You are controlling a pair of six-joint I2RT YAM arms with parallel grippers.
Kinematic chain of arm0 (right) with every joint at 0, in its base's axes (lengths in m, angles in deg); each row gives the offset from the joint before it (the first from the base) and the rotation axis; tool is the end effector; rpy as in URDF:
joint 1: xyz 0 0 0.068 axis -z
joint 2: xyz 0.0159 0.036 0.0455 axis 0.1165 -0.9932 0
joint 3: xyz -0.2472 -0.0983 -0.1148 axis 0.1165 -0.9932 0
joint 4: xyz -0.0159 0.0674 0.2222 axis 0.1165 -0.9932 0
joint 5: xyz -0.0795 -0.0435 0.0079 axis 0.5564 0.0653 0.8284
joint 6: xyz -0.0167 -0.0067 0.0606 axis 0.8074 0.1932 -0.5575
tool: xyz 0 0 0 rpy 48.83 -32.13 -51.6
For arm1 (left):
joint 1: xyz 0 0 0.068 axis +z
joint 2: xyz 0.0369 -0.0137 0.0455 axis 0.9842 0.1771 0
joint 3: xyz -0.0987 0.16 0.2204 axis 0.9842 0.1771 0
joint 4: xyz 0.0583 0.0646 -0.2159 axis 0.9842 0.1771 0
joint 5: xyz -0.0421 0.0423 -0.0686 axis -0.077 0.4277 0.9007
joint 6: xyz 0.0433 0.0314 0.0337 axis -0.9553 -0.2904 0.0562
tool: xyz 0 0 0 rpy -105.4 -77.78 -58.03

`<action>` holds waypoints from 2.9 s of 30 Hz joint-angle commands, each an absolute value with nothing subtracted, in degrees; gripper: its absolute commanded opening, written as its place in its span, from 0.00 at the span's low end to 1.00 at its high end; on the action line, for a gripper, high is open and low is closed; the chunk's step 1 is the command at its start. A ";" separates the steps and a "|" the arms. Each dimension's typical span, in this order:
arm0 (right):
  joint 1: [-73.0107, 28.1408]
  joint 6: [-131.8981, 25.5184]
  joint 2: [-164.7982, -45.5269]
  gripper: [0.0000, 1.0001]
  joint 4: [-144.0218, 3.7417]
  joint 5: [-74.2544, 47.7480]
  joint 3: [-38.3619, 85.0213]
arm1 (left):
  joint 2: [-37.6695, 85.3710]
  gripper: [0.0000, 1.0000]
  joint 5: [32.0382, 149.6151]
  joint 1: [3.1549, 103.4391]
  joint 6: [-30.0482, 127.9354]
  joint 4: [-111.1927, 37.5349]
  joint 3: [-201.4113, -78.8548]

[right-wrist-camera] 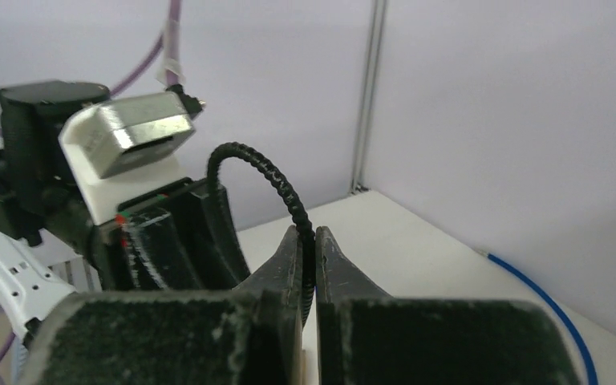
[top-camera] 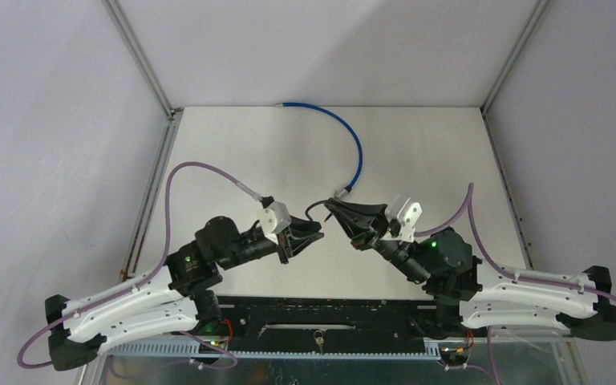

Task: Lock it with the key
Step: Lock the lock.

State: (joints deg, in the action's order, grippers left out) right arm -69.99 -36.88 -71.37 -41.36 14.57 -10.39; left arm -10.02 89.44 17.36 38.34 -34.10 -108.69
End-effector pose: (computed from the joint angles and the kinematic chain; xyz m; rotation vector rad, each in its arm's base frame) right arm 0.0528 0.1500 0.4065 -0.5832 1.0927 0.8191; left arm 0.0626 -0.1326 0.3541 0.9414 1.3915 -0.9454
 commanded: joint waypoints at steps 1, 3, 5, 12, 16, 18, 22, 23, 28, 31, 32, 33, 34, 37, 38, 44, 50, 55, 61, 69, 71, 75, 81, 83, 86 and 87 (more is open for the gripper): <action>-74.57 -30.60 -73.17 0.00 -33.32 15.64 -7.27 | -12.66 0.00 84.27 17.66 42.40 -46.95 -105.37; -75.54 -29.81 -73.61 0.00 -32.76 16.03 -6.98 | -13.48 0.00 82.79 17.66 43.29 -48.78 -104.25; -75.94 -29.95 -73.94 0.00 -32.47 15.90 -6.70 | -13.88 0.01 82.74 17.66 43.72 -49.79 -103.69; -76.05 -31.29 -74.72 0.00 -29.96 14.88 -6.69 | -13.35 0.00 86.42 17.66 43.67 -50.53 -103.52; -76.10 -31.47 -75.22 0.00 -28.05 14.98 -6.69 | -12.61 0.00 87.98 17.66 43.38 -49.83 -104.11; -75.95 -31.52 -75.19 0.00 -27.24 14.83 -6.69 | -12.20 0.00 86.58 17.66 43.97 -49.45 -104.46; -75.96 -31.90 -74.76 0.00 -26.57 14.36 -6.69 | -12.05 0.00 83.70 17.66 44.85 -48.25 -105.10; -75.96 -31.98 -74.65 0.00 -26.57 14.37 -6.69 | -12.21 0.00 83.32 17.66 44.83 -47.93 -105.21; -76.01 -32.38 -74.06 0.00 -26.66 13.88 -6.69 | -14.12 0.00 82.86 17.61 43.08 -50.81 -102.95; -75.89 -33.11 -73.77 0.00 -26.57 13.46 -6.69 | -15.21 0.00 81.05 17.59 41.60 -51.93 -102.31; -75.90 -33.41 -73.67 0.00 -26.65 13.00 -6.69 | -15.33 0.00 81.85 17.65 39.94 -51.30 -102.59; -75.92 -33.71 -73.51 0.00 -26.65 12.60 -6.69 | -15.28 0.00 83.81 17.58 38.03 -50.15 -102.98; -75.91 -34.00 -73.41 0.00 -26.59 11.94 -6.71 | -15.15 0.00 85.10 17.57 36.82 -49.44 -103.37; -75.87 -34.35 -73.30 0.00 -26.11 10.09 -6.69 | -14.72 0.00 86.74 17.58 33.71 -47.93 -104.46; -75.85 -34.34 -73.30 0.00 -25.98 9.22 -6.69 | -14.59 0.00 87.22 17.57 32.82 -47.38 -104.92; -75.86 -34.29 -73.52 0.00 -26.32 4.49 -6.69 | -13.67 0.00 90.69 17.57 27.84 -43.48 -107.39; -75.92 -34.09 -73.37 0.00 -27.58 4.39 -6.69 | -13.28 0.00 94.17 17.57 25.33 -41.91 -108.32; -75.77 -34.27 -74.03 0.00 -27.69 4.96 -6.69 | -13.36 0.00 95.31 17.57 25.50 -41.95 -108.48; -74.53 -36.83 -75.45 0.00 -26.58 7.20 -6.69 | -13.41 0.00 95.35 17.57 25.86 -42.27 -108.47; -72.72 -40.55 -75.93 0.00 -27.17 7.10 -6.96 | -14.07 0.00 95.40 17.57 27.12 -44.16 -107.60; -72.43 -41.09 -75.94 0.00 -26.01 7.76 -7.65 | -14.47 0.00 95.31 17.57 27.85 -45.25 -107.00; -71.33 -43.51 -75.77 0.00 -24.98 8.80 -8.96 | -15.14 0.00 94.79 17.57 29.98 -47.78 -105.76; -70.45 -46.04 -75.97 0.00 -23.88 8.67 -10.31 | -15.21 0.00 94.62 17.53 31.00 -48.87 -105.16; -70.22 -46.11 -76.18 0.00 -23.67 8.48 -10.46 | -15.11 0.00 94.78 17.57 31.01 -48.96 -105.23; -69.99 -46.11 -76.53 0.00 -23.67 8.24 -10.47 | -14.91 0.00 94.97 17.57 31.15 -49.37 -105.23; -69.99 -46.11 -76.55 0.00 -23.60 8.12 -10.47 | -14.78 0.00 95.16 17.57 31.17 -49.33 -105.23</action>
